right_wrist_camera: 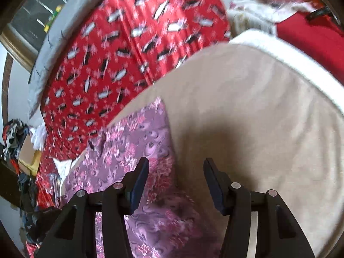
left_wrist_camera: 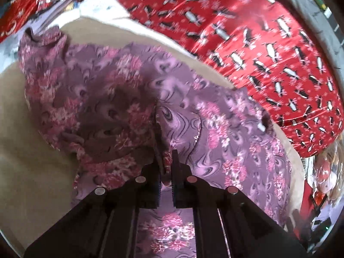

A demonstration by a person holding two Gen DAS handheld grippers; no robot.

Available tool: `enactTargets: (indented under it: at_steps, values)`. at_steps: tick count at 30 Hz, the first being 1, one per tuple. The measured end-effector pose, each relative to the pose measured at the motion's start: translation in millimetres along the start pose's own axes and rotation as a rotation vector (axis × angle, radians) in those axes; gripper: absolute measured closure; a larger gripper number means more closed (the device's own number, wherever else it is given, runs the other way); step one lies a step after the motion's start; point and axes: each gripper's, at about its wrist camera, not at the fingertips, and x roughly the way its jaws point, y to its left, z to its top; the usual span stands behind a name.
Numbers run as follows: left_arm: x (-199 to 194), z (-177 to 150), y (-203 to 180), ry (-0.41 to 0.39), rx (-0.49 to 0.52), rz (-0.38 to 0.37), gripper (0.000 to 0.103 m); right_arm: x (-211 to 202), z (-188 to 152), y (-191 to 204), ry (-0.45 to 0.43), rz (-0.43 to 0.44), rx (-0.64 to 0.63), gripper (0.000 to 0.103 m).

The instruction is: Fold small clothes

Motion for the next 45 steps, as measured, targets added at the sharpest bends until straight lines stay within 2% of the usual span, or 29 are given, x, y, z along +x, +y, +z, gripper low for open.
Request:
enactTargets:
  at_steps: [1,2,3,4,6,8,9,10,11,12,13,15,17,18,20,21,22,24,26,29,32,34,35,36,39,41,43,45]
  values:
    - [4.9,-1.1,-1.5,0.014,0.011,0.011,0.098,13.1,-1.3,3.9,0.035,-0.011,-0.017,0.048]
    - [7.6,-2.5,-2.3,0.026,0.025,0.021,0.097,28.6,-3.4,8.2,0.092,-0.024,-0.037,0.053]
    - [10.2,-2.8,-4.3,0.033,0.035,0.024,0.097,37.6,-5.5,14.4,0.133,-0.007,-0.063,0.087]
    - [10.0,-2.1,-4.5,0.032,0.035,0.023,0.097,39.3,-6.6,21.1,0.139,0.015,-0.099,0.094]
    - [4.8,1.7,3.3,0.02,-0.002,0.001,0.091,27.0,-6.8,32.9,0.062,0.014,-0.16,0.095]
    - [0.8,1.2,8.7,-0.004,-0.035,0.007,0.081,11.5,-2.6,29.0,-0.037,0.013,-0.137,0.096]
    - [1.5,2.4,9.4,-0.017,-0.041,0.026,0.073,13.5,-0.6,21.2,-0.043,-0.031,-0.125,0.095]
    - [4.7,2.8,9.2,-0.015,-0.034,0.049,0.07,21.5,-0.4,16.7,-0.006,-0.06,-0.129,0.095]
    - [12.1,2.3,8.0,0.006,-0.017,0.07,0.069,36.0,-2.9,10.2,0.078,-0.1,-0.132,0.095]
    - [17.4,1.1,8.1,0.025,-0.01,0.073,0.069,40.1,-6.2,9.3,0.107,-0.122,-0.135,0.094]
    - [23.4,-0.6,7.8,0.042,-0.005,0.076,0.069,34.2,-7.2,13.6,0.076,-0.133,-0.144,0.088]
    - [21.8,-1.6,4.3,0.03,0.012,0.086,0.069,12.4,-10.3,35.7,-0.042,-0.186,-0.191,0.087]
    - [17.2,-0.3,2.9,0.037,0.013,0.054,0.069,-0.7,-13.4,54.5,-0.109,-0.13,-0.231,0.078]
    - [14.4,0.5,5.1,0.047,0.002,0.034,0.069,-3.2,-18.9,72.3,-0.113,-0.087,-0.267,0.068]
    - [7.8,3.8,14.2,0.071,-0.032,-0.005,0.069,6.4,-31.9,101.7,-0.067,-0.03,-0.332,0.065]
    - [2.8,7.1,22.5,0.081,-0.057,-0.037,0.069,25.4,-47.1,129.0,0.007,0.019,-0.387,0.065]
    - [-3.4,9.8,31.2,0.082,-0.076,-0.062,0.069,25.4,-47.1,129.0,0.007,0.019,-0.387,0.065]
    - [-18.4,20.0,53.4,0.061,-0.09,-0.074,0.065,52.9,-71.2,162.6,0.092,0.068,-0.435,0.065]
    - [-33.4,36.8,80.0,0.019,-0.102,-0.043,0.055,72.8,-90.8,188.1,0.147,0.113,-0.465,0.066]
    - [-61.4,72.1,137.2,-0.054,-0.138,0.028,0.054,100.7,-124.6,237.3,0.217,0.216,-0.507,0.066]
    - [-75.7,107.0,183.2,-0.101,-0.122,0.122,0.054,118.9,-146.8,270.9,0.252,0.316,-0.526,0.065]
    - [-79.8,125.0,205.7,-0.108,-0.084,0.171,0.049,136.8,-164.9,279.2,0.291,0.29,-0.555,0.06]
    - [-80.4,132.5,216.4,-0.1,-0.063,0.186,0.049,140.8,-172.1,280.5,0.262,0.275,-0.582,0.06]
    - [-78.3,141.1,225.7,-0.09,-0.04,0.193,0.049,137.1,-180.3,280.5,0.193,0.275,-0.626,0.056]
    - [-65.8,156.7,237.9,-0.064,0.055,0.166,0.048,132.6,-187.3,280.2,0.174,0.272,-0.661,0.053]
    - [-57.0,158.0,238.0,-0.038,0.142,0.14,0.048,135.5,-185.6,280.5,0.177,0.288,-0.647,0.053]
    - [-46.5,150.4,234.0,-0.028,0.253,0.145,0.048,138.0,-183.6,279.9,0.179,0.304,-0.633,0.053]
    - [-35.6,144.1,228.6,-0.042,0.347,0.205,0.044,136.9,-182.9,279.7,0.177,0.309,-0.63,0.053]
